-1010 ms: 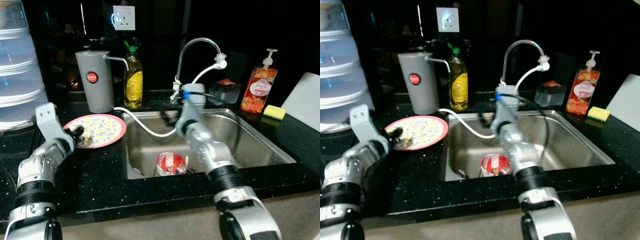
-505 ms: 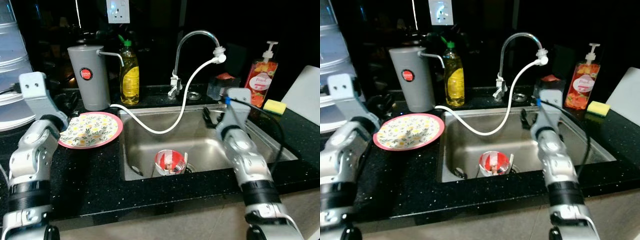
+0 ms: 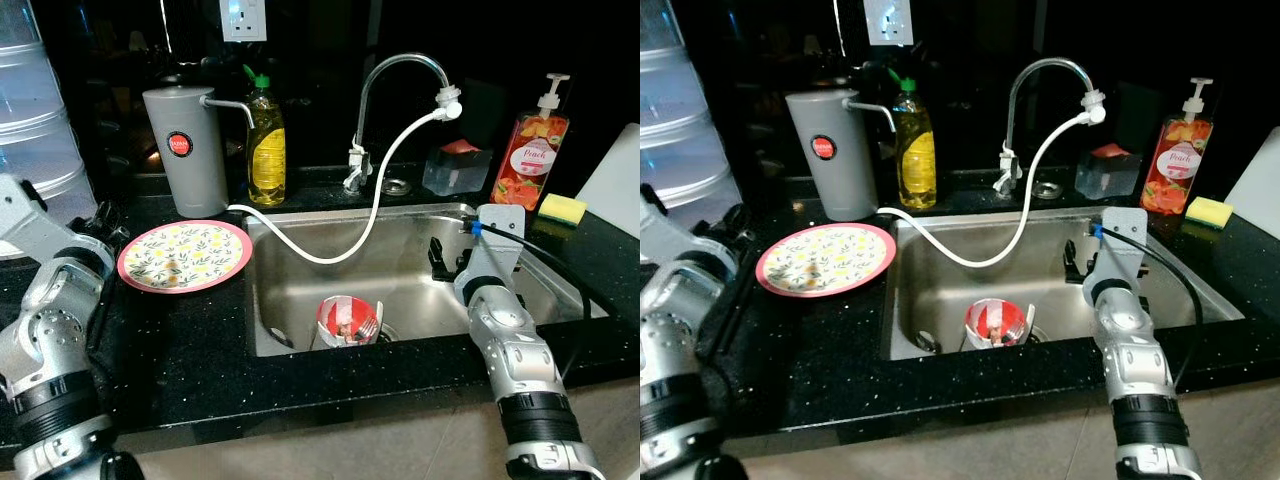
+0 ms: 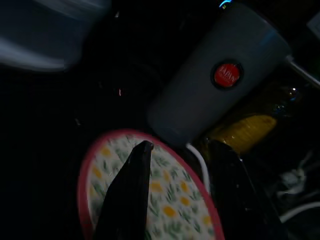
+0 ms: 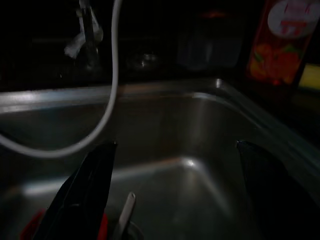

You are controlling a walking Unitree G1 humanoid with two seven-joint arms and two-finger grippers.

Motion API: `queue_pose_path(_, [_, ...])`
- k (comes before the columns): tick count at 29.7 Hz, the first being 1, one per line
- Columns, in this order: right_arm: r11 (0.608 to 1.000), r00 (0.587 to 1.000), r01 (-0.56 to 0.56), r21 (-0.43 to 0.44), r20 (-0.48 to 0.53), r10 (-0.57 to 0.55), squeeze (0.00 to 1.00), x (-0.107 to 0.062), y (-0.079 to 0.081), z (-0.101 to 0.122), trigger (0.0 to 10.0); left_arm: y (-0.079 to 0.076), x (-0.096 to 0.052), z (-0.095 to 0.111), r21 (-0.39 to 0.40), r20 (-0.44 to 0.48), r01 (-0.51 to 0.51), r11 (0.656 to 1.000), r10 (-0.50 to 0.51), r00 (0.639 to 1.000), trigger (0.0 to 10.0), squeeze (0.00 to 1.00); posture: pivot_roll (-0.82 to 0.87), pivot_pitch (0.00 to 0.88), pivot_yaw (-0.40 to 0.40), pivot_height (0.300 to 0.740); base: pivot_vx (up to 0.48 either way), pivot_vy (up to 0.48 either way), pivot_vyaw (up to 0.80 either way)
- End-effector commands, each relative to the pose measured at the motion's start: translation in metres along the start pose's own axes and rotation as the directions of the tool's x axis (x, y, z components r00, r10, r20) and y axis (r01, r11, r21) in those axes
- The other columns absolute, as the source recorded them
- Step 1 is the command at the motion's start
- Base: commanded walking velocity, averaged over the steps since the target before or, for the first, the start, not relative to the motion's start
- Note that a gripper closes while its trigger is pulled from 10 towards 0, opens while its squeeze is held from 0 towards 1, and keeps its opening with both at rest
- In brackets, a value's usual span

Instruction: Kitchen organization

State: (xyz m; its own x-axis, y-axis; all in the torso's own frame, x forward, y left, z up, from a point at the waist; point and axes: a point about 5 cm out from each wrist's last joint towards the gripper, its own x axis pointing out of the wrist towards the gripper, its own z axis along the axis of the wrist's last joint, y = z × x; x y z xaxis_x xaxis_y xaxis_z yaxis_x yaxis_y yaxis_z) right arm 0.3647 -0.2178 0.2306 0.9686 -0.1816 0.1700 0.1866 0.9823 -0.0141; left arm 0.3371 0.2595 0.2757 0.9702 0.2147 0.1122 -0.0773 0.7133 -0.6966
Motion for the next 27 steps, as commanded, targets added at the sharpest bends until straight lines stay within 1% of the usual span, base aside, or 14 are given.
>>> queue_pose_path(1, [1.000,1.000,0.003,-0.002,-0.029,-0.004,0.00,-0.005,0.003,-0.007,10.0,0.006,-0.002,-0.007,-0.045,-0.040,-0.073,0.996,0.071,0.997,10.0,0.00,0.01,0.066,0.030,0.740,0.000,0.000,0.00])
queue_pose_path(4, [1.000,0.999,0.004,0.005,-0.035,-0.004,0.00,-0.008,0.005,-0.010,10.0,0.010,-0.001,-0.013,-0.055,-0.074,-0.106,0.993,0.102,0.992,10.0,0.00,0.00,0.063,0.033,0.740,0.000,0.000,0.00])
queue_pose_path(6, [1.000,0.999,-0.002,0.005,-0.040,0.002,0.00,-0.010,0.007,-0.012,10.0,0.017,0.001,-0.017,-0.014,-0.096,-0.172,0.985,0.170,0.981,10.0,0.00,0.01,0.059,0.034,0.740,0.000,0.000,0.00])
queue_pose_path(8, [1.000,0.999,-0.010,0.004,-0.043,0.010,0.00,-0.010,0.008,-0.013,10.0,0.031,-0.001,-0.020,0.072,-0.104,-0.304,0.950,0.311,0.945,10.0,0.00,0.01,0.048,0.034,0.740,0.000,0.000,0.00])
queue_pose_path(9, [1.000,0.999,-0.012,0.003,-0.041,0.012,0.00,-0.010,0.008,-0.013,10.0,0.039,-0.003,-0.020,0.088,-0.109,-0.362,0.928,0.370,0.923,10.0,0.00,0.01,0.048,0.034,0.740,0.000,0.000,0.00])
queue_pose_path(10, [1.000,0.999,-0.013,0.003,-0.041,0.013,0.00,-0.010,0.008,-0.013,10.0,0.044,-0.004,-0.019,0.079,-0.110,-0.402,0.912,0.408,0.906,10.0,0.00,0.01,0.038,0.034,0.740,0.000,0.000,0.00])
queue_pose_path(15, [1.000,0.999,-0.008,0.004,-0.042,0.009,0.00,-0.010,0.006,-0.013,10.0,0.050,-0.004,-0.018,0.037,-0.125,-0.416,0.909,0.417,0.900,10.0,0.00,0.00,0.034,0.039,0.740,0.000,0.000,0.00])
queue_pose_path(16, [1.000,0.999,-0.005,0.004,-0.038,0.005,0.00,-0.009,0.005,-0.012,10.0,0.049,-0.004,-0.022,-0.018,-0.161,-0.410,0.912,0.402,0.901,10.0,0.00,-0.01,0.031,0.038,0.740,0.000,0.000,0.00])
queue_pose_path(17, [1.000,0.999,-0.003,0.004,-0.033,0.003,0.00,-0.009,0.004,-0.010,10.0,0.046,-0.002,-0.029,-0.046,-0.203,-0.383,0.922,0.367,0.908,10.0,0.00,-0.01,0.024,0.030,0.740,0.000,0.000,0.00])
queue_pose_path(18, [1.000,1.000,-0.003,0.004,-0.029,0.003,0.00,-0.009,0.004,-0.009,10.0,0.039,0.000,-0.034,-0.081,-0.230,-0.336,0.938,0.310,0.922,10.0,0.00,-0.01,0.024,0.030,0.740,0.000,0.000,0.00])
queue_pose_path(21, [1.000,1.000,-0.003,0.004,-0.027,0.003,0.00,-0.009,0.003,-0.008,10.0,0.035,0.001,-0.037,-0.101,-0.243,-0.302,0.948,0.271,0.931,10.0,0.00,-0.01,0.024,0.030,0.740,0.000,0.000,0.00])
queue_pose_path(22, [1.000,1.000,-0.012,-0.002,-0.026,0.012,0.00,-0.008,0.004,-0.007,10.0,0.029,0.004,-0.044,-0.128,-0.278,-0.269,0.955,0.226,0.934,10.0,0.00,-0.02,0.011,0.011,0.740,0.000,0.000,0.00])
queue_pose_path(23, [1.000,1.000,-0.015,-0.006,-0.024,0.015,0.00,-0.008,0.004,-0.006,10.0,0.029,0.004,-0.049,-0.129,-0.298,-0.268,0.955,0.220,0.929,10.0,0.00,-0.02,0.010,0.009,0.740,0.000,0.000,0.00])
queue_pose_path(27, [1.000,1.000,-0.015,0.007,-0.022,0.015,0.00,-0.007,0.004,-0.004,10.0,0.030,0.007,-0.055,-0.142,-0.307,-0.275,0.951,0.222,0.925,10.0,0.00,-0.02,0.012,0.001,0.740,0.000,0.000,0.00])
